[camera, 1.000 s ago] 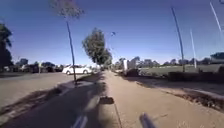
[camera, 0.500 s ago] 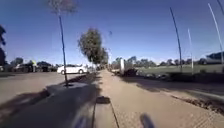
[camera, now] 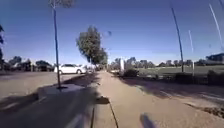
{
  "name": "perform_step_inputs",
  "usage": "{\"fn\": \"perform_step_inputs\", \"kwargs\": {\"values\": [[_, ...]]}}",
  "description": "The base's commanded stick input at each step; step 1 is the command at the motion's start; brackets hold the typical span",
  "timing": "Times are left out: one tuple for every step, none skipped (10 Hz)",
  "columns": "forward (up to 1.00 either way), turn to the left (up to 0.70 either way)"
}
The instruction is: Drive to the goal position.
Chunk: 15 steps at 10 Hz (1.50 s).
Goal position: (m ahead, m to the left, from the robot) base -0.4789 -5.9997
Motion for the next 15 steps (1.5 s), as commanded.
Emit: {"fn": "perform_step_inputs", "kwargs": {"values": [[1.0,-0.27],[1.0,-0.27],[1.0,-0.27],[1.0,-0.27],[1.0,-0.27],[1.0,-0.27],[1.0,-0.27],[1.0,-0.27],[1.0,-0.27],[1.0,-0.27],[1.0,-0.27],[1.0,-0.27],[1.0,-0.27],[1.0,-0.27],[0.0,-0.45]]}}
